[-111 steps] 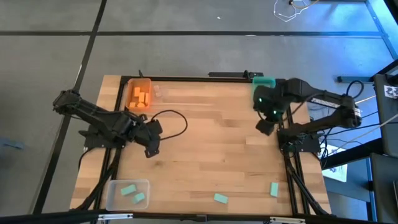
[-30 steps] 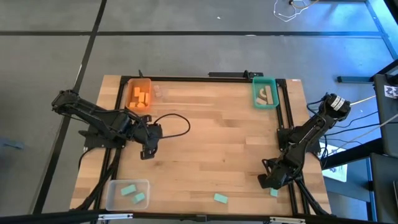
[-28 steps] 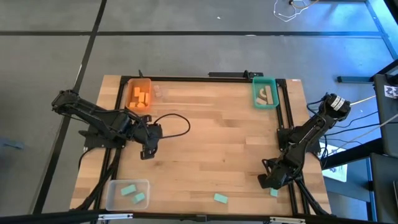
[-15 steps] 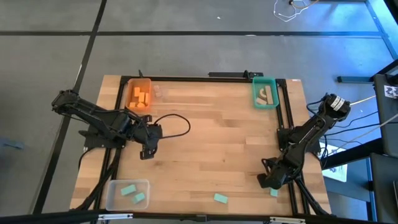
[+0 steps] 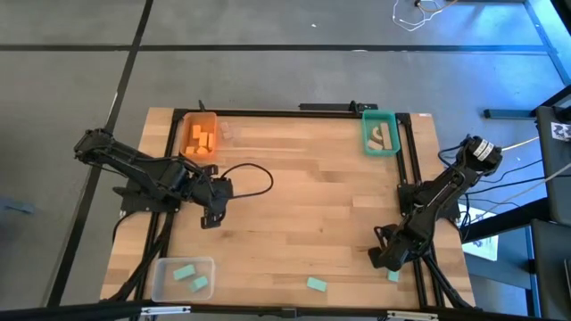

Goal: Sort & place blocks by color
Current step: Put the blue block into the transparent bin

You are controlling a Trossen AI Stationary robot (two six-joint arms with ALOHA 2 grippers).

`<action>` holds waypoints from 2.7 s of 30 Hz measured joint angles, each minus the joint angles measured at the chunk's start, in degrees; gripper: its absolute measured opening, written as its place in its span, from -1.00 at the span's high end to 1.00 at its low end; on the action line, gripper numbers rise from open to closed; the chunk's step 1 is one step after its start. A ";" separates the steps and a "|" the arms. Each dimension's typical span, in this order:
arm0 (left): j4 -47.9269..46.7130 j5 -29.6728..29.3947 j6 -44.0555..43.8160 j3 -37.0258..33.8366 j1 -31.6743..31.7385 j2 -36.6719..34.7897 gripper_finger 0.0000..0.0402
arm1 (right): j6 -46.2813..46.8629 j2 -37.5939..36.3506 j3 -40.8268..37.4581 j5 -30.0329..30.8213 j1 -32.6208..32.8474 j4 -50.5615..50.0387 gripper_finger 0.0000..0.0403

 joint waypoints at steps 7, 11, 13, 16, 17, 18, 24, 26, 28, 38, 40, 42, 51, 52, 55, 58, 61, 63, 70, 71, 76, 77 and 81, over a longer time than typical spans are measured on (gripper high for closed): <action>-0.16 0.10 0.02 0.00 0.00 0.01 0.06 | 1.71 0.23 4.36 1.10 0.25 -4.25 0.04; -0.17 0.11 0.02 0.00 0.00 0.02 0.06 | 1.67 0.30 5.30 1.13 0.22 -4.06 0.04; -0.17 0.11 0.02 0.00 0.00 0.02 0.06 | 1.73 0.26 5.72 1.00 0.38 -3.84 0.04; -0.17 0.16 -0.02 0.00 -0.01 0.02 0.06 | 1.42 0.71 6.16 1.37 1.01 -3.90 0.04; -0.17 0.42 -0.07 0.00 0.00 0.02 0.06 | 1.36 1.04 6.32 1.43 1.35 -3.92 0.04; -0.17 0.98 -0.09 0.00 0.00 0.02 0.06 | 1.24 1.48 6.52 1.56 1.68 -3.98 0.04; -0.13 1.64 -0.24 0.00 -0.01 0.02 0.06 | -1.02 4.22 9.20 1.80 3.24 -6.34 0.04; -0.13 1.64 -0.55 0.00 -0.02 0.02 0.06 | -3.24 5.15 11.06 2.68 3.46 -8.35 0.04; -0.12 1.64 -0.76 0.00 -0.02 0.02 0.06 | -4.56 6.06 13.13 4.34 3.92 -10.49 0.04; -0.09 1.62 -2.10 0.00 -0.01 0.02 0.06 | -0.22 9.40 15.91 6.39 5.66 -15.15 0.04; -0.07 1.64 -2.74 0.00 -0.02 0.02 0.06 | -0.08 9.55 15.79 6.02 5.64 -15.06 0.04; -0.04 1.64 -3.29 0.00 -0.02 0.02 0.06 | -0.28 9.76 15.79 5.61 5.69 -15.00 0.04; -0.02 1.64 -3.50 0.00 -0.02 0.02 0.06 | -2.94 9.97 16.56 5.52 6.53 -14.32 0.04; -0.02 1.62 -3.50 0.00 -0.01 0.02 0.06 | -3.41 9.95 16.67 5.61 6.97 -13.98 0.04; 0.00 1.62 -3.50 0.00 -0.02 0.02 0.06 | -4.30 10.17 16.87 5.98 7.95 -13.52 0.04; 0.02 1.62 -3.52 0.00 -0.02 0.02 0.06 | -4.54 10.52 16.93 6.91 8.13 -13.53 0.04; 0.02 1.62 -3.51 0.00 -0.02 0.02 0.06 | -4.67 10.93 16.90 7.28 8.13 -13.91 0.04; 0.02 1.62 -3.52 0.00 -0.02 0.02 0.06 | -4.63 11.15 16.89 7.76 8.13 -14.49 0.04; 0.02 1.59 -3.52 0.00 -0.02 0.02 0.06 | -4.13 11.19 16.78 9.80 8.13 -15.20 0.04; 0.02 1.59 -3.52 0.00 -0.02 0.02 0.06 | -4.17 11.19 16.75 9.92 8.13 -15.21 0.04; 0.02 1.57 -3.52 0.00 -0.02 0.02 0.06 | -4.02 11.23 16.73 10.22 8.13 -15.46 0.04; 0.02 1.57 -3.52 0.00 -0.02 0.02 0.06 | -3.69 11.23 16.73 10.33 8.13 -15.59 0.04; 0.02 1.40 -3.52 0.00 -0.02 0.02 0.06 | -3.19 11.23 16.71 10.73 8.13 -15.97 0.04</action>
